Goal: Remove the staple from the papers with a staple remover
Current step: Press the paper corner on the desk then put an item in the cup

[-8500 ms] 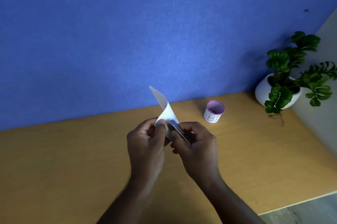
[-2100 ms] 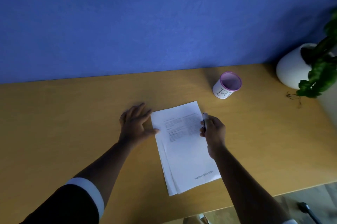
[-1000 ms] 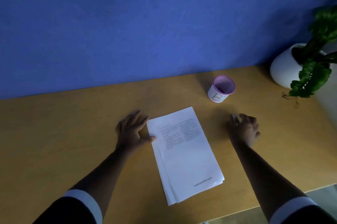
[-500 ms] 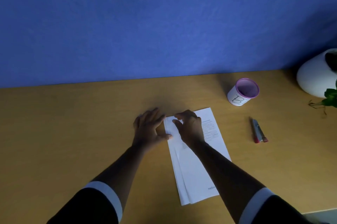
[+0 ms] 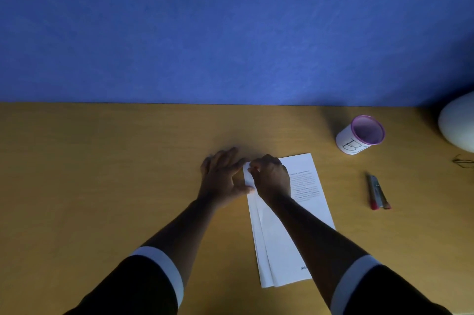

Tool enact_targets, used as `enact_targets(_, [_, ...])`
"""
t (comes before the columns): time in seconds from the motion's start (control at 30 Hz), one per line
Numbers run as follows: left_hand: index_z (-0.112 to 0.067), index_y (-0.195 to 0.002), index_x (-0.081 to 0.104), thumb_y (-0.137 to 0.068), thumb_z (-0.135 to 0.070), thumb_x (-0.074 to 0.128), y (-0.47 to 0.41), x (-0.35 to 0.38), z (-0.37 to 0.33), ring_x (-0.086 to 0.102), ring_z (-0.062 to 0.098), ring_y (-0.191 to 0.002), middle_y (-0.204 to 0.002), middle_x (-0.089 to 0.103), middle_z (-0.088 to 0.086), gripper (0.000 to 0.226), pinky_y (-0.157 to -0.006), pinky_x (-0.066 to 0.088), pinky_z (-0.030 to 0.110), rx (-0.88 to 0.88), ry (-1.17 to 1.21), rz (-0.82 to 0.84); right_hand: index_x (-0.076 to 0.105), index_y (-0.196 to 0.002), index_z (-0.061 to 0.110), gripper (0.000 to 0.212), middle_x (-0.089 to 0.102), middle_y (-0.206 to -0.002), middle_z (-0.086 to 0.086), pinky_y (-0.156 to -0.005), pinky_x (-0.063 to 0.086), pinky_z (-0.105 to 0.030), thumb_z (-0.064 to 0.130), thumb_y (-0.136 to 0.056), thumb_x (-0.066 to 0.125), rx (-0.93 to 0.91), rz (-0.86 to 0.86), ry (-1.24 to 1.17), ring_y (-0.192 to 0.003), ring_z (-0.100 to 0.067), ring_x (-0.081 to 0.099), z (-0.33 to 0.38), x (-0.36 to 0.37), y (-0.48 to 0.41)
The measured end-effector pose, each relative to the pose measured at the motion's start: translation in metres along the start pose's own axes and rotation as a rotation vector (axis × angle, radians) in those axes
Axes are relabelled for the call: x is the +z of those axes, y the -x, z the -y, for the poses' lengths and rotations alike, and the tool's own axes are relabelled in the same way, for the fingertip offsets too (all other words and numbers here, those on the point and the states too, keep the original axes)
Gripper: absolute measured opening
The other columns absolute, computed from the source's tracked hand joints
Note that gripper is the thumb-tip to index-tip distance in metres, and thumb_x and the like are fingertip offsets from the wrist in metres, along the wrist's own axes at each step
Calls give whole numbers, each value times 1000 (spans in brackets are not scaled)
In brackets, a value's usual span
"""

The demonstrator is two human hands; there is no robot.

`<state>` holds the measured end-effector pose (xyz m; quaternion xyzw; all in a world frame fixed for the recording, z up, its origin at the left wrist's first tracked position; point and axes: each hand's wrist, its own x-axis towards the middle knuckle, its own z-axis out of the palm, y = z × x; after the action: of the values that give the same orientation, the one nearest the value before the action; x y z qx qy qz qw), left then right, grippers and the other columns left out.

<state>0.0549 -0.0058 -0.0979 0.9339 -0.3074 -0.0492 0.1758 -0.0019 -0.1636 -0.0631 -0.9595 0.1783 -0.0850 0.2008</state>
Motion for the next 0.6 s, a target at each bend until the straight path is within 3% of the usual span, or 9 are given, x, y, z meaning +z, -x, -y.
enact_targets(0.4, [-46, -154, 53, -76, -81, 64, 0, 0, 1, 26, 29, -164, -178, 35, -6, 86, -128, 19, 58, -11, -1, 58, 74, -110, 11, 26, 78, -111, -9, -86, 65, -41, 23, -90, 85, -130, 79, 118, -97, -27, 76, -3, 6, -3])
enact_targets(0.6, [-46, -151, 56, -77, -85, 56, 0, 0, 2, 30, 30, -162, -176, 39, -4, 83, -126, 25, 61, 6, -23, 47, 69, -107, 6, 12, 74, -111, -13, -88, 64, -45, 11, -97, 74, 33, 36, -107, -98, -31, 71, -7, 9, -4])
